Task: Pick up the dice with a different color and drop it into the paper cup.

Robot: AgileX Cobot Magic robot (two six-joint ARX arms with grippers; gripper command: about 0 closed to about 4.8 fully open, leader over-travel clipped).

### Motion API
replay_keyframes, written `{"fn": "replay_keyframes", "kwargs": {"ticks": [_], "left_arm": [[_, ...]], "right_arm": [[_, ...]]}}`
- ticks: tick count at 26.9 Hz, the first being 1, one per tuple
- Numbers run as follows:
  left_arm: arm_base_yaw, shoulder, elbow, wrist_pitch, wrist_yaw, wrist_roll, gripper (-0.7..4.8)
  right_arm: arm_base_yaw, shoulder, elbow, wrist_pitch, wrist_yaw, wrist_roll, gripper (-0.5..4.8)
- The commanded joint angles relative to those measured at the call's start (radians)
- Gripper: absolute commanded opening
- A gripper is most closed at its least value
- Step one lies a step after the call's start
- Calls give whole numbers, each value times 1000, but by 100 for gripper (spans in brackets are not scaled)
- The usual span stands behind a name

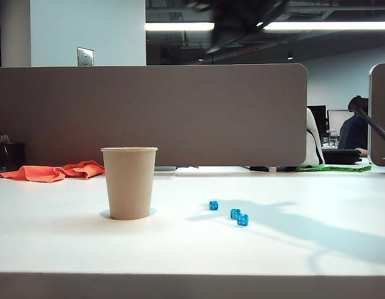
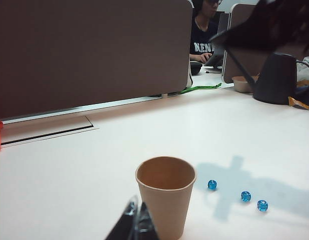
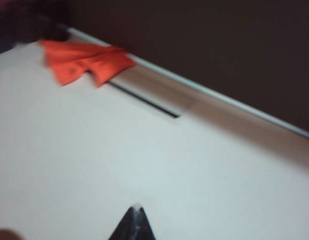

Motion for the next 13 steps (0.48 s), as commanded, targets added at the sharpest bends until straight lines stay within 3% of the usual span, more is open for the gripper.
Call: {"fn": "replay_keyframes", "kwargs": {"ticks": [1,10,13], "left_arm": [[1,0,6,8,-5,4,-6],[2,0,6,-42,-214,29,-6],[2,0,6,-48,-263,53,-6]], "right_arm": [[-66,-82,-28,-34,-9,-4,-1],[-287,-318,-246,-25,-193,-4,-1],[-413,-394,-353,-21,-326,-4,-1]]}}
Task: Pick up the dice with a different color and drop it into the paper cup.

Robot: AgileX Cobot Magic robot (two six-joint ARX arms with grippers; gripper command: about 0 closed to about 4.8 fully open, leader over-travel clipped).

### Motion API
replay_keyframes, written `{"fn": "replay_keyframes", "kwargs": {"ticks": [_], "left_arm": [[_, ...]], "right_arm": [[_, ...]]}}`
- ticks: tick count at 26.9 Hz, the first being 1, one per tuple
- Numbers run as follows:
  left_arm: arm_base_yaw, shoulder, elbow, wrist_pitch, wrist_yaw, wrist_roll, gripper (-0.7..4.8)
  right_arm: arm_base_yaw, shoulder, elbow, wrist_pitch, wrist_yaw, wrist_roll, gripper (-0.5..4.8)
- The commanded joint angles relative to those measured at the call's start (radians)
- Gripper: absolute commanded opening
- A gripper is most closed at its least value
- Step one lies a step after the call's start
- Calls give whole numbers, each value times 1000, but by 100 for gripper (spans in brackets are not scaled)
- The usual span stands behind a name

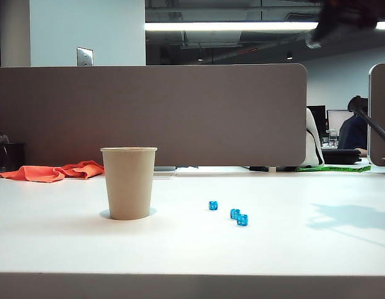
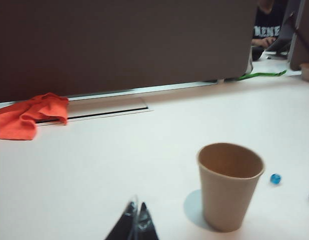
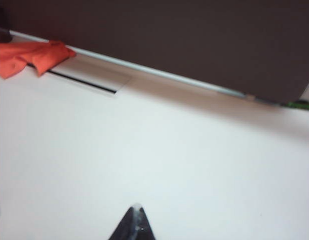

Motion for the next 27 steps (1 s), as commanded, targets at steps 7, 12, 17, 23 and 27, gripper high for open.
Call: {"fn": "replay_keyframes", "kwargs": {"ticks": [7,12,17,23,27], "left_arm": [[1,0,13,16,-50,7,-6],[1,0,46,16,-72,7,-6],[1,0,51,2,-72,-3,-6],[1,0,50,-20,-71,-47,-6],[1,0,50,-21,-67,-56,-6]], "right_arm": [[-291,-131,-185,58,-304,-4,-1],[-350,-204,-229,61,-311,-6,-1],[-357,-316,-294,91,-253,-6,-1],[-357,-521,-426,106,-120,14,-1],[-357,-668,-523,106,-17,66,-1]]}}
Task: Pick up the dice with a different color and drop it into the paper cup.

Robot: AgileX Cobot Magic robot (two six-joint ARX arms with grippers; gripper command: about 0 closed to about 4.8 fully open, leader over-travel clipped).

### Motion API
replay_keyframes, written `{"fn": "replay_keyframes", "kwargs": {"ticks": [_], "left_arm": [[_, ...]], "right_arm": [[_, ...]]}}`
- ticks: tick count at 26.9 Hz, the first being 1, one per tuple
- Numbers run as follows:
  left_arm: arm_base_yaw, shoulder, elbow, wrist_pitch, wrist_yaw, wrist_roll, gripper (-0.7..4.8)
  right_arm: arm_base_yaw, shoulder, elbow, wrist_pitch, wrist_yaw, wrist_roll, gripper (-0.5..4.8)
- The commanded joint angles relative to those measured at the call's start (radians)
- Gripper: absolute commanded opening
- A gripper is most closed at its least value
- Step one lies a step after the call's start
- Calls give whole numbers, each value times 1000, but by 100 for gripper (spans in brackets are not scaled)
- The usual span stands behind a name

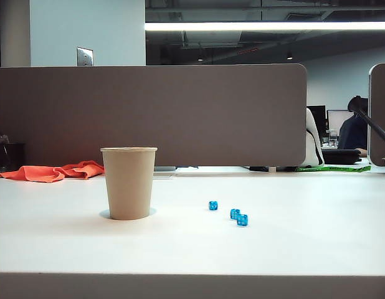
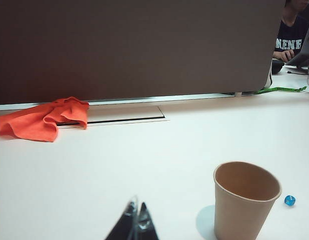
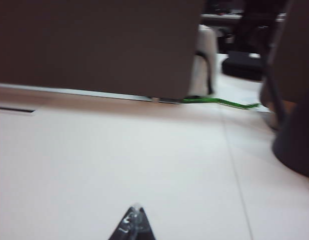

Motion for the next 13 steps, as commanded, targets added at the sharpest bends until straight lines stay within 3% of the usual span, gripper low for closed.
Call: {"fn": "replay_keyframes", "kwargs": {"ticks": [1,13], "left_arm": [[1,2,2,6,9,-12,-6],[1,2,2,6,51,-18,-6]], "right_arm": [[0,-100,-62,18,61,31,-1],[-1,-310,-218,20,96,31,-1]]}}
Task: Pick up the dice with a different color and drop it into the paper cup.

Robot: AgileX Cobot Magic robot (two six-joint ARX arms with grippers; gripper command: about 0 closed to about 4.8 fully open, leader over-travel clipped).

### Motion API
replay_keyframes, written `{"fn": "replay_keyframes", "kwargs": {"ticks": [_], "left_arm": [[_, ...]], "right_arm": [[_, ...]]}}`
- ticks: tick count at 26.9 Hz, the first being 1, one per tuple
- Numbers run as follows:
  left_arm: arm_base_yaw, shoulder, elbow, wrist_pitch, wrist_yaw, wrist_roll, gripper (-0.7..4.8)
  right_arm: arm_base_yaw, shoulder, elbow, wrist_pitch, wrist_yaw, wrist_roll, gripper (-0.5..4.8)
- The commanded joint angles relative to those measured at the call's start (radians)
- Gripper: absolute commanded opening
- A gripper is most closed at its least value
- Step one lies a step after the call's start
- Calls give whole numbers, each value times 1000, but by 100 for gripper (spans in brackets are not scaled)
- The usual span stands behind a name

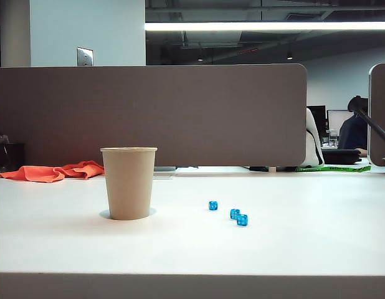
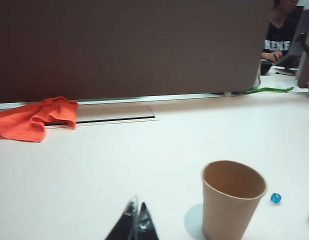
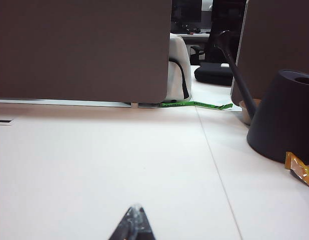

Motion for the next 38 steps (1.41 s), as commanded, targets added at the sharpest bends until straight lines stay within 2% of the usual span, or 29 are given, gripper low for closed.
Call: {"fn": "replay_keyframes", "kwargs": {"ticks": [1,5,9,15,21,27,32,35,36,38], "left_arm": [[1,2,2,6,10,-3,-6],[1,2,2,6,12,-3,-6],[1,2,2,6,55,-4,-6],[1,2,2,6,55,-66,-6],[1,2,2,6,55,-66,-6],[1,2,2,6,43,-61,-6],[1,2,1,-22,48,16,-6],[1,2,1,-93,43,31,-6],[2,2,1,-104,30,47,-6],[8,2,0,-105,-60,49,-6]], "right_arm": [[-1,-21,-16,21,5,4,-1],[-1,-51,-44,24,5,17,-1],[0,-90,-80,56,5,23,-1],[-1,-124,-109,76,5,24,-1],[-1,-127,-114,86,5,24,-1],[0,-126,-114,-22,5,24,-1],[6,-126,-114,-45,-3,24,-1],[5,-126,-114,-30,-3,24,-1],[5,-126,-114,-31,-3,25,-1],[5,-126,-114,-31,-3,29,-1]]}}
